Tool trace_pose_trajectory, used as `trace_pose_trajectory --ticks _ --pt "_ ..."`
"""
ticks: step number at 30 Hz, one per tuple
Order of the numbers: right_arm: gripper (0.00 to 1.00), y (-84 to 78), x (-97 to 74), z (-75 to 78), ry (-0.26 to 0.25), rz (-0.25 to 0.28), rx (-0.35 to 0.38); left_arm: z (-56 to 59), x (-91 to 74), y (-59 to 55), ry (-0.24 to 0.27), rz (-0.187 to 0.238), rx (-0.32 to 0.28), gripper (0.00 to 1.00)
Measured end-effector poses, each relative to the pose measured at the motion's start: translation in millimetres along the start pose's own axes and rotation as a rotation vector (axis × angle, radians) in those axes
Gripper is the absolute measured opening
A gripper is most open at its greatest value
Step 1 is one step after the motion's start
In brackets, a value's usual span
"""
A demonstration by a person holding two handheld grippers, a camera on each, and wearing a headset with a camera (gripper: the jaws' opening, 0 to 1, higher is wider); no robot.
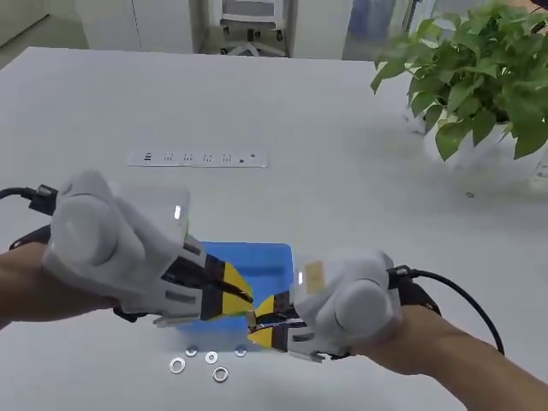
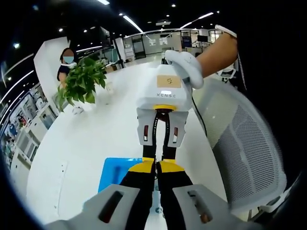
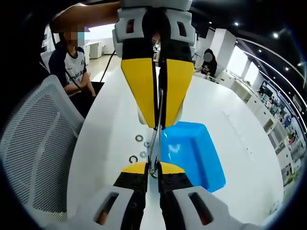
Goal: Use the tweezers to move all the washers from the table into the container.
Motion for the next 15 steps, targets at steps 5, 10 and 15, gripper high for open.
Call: trace_pose_trajectory --ticks 5,10,15 --pt "0.09 1.7 -1.7 6.3 -0.010 0.002 -0.006 -6.1 -1.2 2.3 0.005 -0.001 0.010 0.06" --pt "0.09 1.0 -2.3 14.1 -0.019 0.003 -0.005 -13.0 -0.4 3.0 0.007 -0.004 0.017 0.06" --pt "0.09 -0.3 -1.9 21.4 -0.027 0.004 -0.003 -20.8 1.3 2.7 0.010 -0.005 0.022 0.06"
Point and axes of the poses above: the centre of the closed fingertips' face, and the gripper's own axes: x roughly forward along the fingers, z roughly to its right, y roughly out of its top, the point moved 4 cm from there along -x, roughly backward along the fingers, and after that the axes turned 2 degrees about z, right-handed, at the moved point
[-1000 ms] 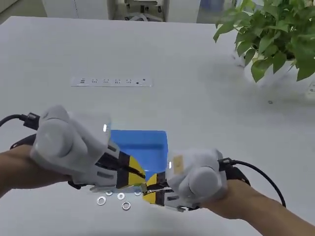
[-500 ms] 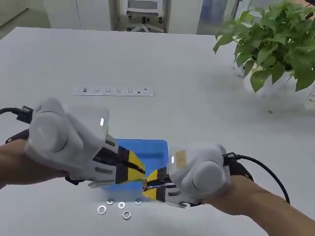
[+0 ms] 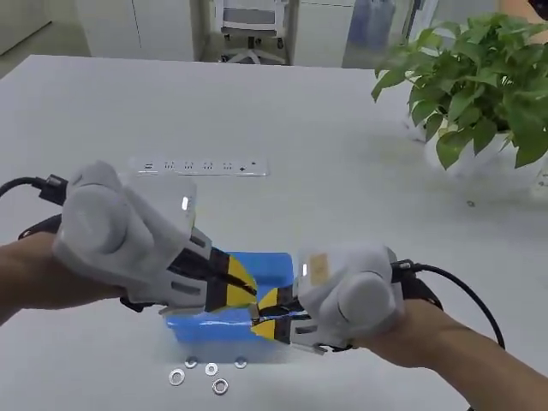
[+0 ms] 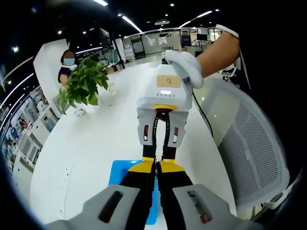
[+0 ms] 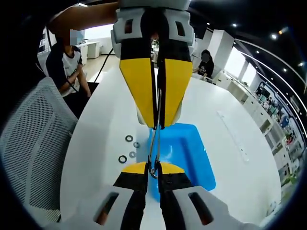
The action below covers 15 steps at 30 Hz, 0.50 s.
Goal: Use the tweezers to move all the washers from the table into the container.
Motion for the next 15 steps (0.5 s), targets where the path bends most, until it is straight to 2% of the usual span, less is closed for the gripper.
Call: trace_pose_trajectory --ticks 15 --pt "0.09 -8.0 11.2 23.6 -0.017 -0.004 0.008 -22.8 6.9 -9.3 0.014 0.004 -0.013 0.06"
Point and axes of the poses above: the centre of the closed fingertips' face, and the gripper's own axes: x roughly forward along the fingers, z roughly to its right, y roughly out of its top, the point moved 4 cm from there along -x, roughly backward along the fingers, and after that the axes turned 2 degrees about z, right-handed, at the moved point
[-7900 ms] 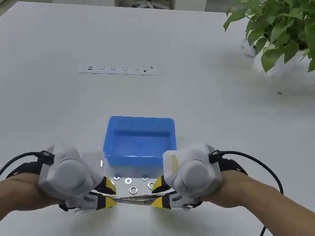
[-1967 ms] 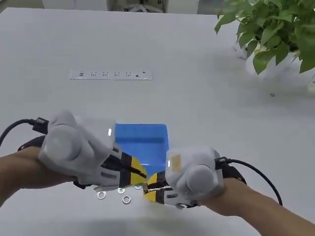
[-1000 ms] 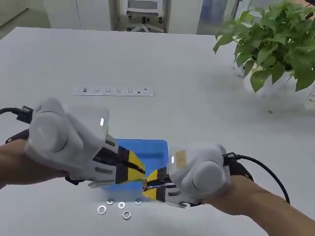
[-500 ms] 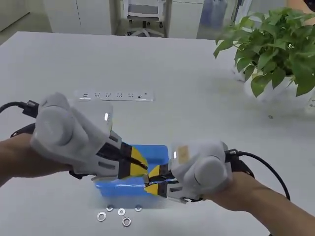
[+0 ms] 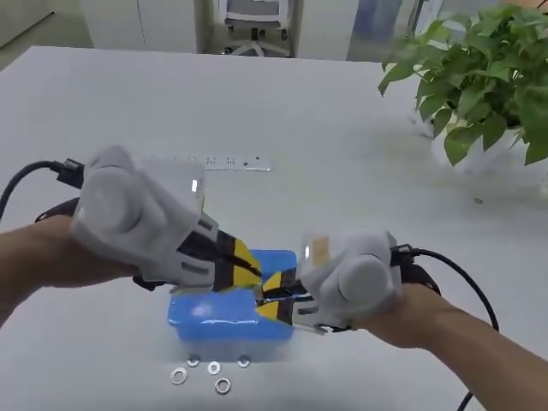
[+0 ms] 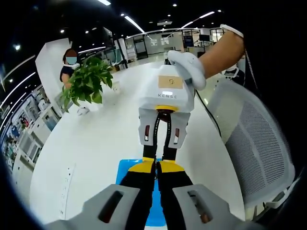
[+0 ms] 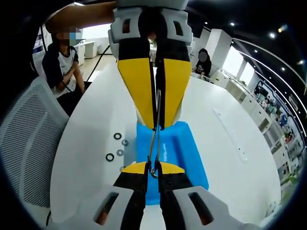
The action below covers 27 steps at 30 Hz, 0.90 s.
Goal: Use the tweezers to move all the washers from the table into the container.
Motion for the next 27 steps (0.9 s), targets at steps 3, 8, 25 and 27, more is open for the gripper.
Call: trace_pose_trajectory --ticks 3,8,25,27 --pt "0.09 -3.5 4.5 4.0 0.003 -0.002 0.003 -4.0 3.0 -4.0 -0.004 -0.005 -0.001 0.06" --pt "0.09 -10.9 12.4 10.6 0.007 -0.008 0.012 -11.4 9.5 -12.4 -0.010 -0.014 -0.006 0.06" --pt "0.09 -33.9 32.4 20.5 0.038 -0.042 0.047 -25.6 29.7 -35.2 -0.038 -0.035 -0.034 0.06" --pt "0.09 -35.2 33.2 20.7 0.041 -0.046 0.050 -26.6 31.1 -36.8 -0.038 -0.037 -0.037 0.06"
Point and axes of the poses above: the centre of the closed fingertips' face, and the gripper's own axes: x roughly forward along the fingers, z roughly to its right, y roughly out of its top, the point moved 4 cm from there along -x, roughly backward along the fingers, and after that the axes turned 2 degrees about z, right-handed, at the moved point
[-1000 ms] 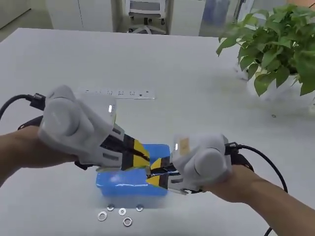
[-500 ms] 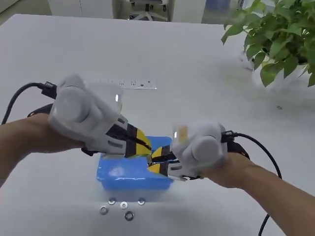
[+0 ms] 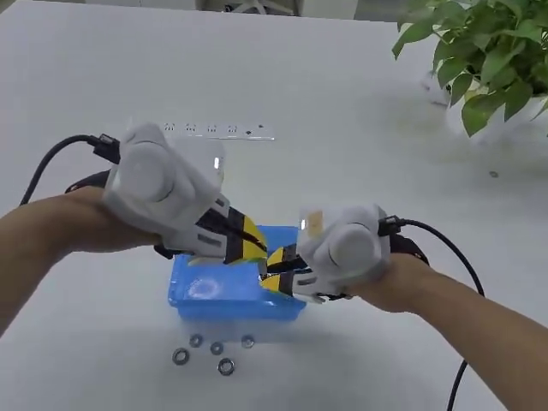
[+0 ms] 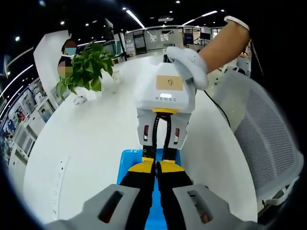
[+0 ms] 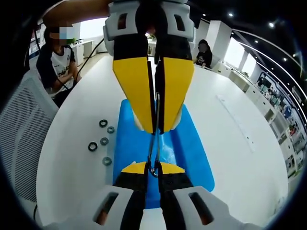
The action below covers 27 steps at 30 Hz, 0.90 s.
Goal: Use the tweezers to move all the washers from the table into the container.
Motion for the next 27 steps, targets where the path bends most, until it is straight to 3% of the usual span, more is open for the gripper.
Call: trace_pose_trajectory --ticks 12,27 --pt "0.10 -7.1 3.5 -1.5 0.014 -0.021 -0.009 2.3 5.9 -3.8 -0.006 -0.022 0.002 0.06" --pt "0.10 2.2 -3.3 -1.6 0.004 -0.004 -0.028 3.1 -2.0 6.0 0.012 -0.019 0.014 0.06"
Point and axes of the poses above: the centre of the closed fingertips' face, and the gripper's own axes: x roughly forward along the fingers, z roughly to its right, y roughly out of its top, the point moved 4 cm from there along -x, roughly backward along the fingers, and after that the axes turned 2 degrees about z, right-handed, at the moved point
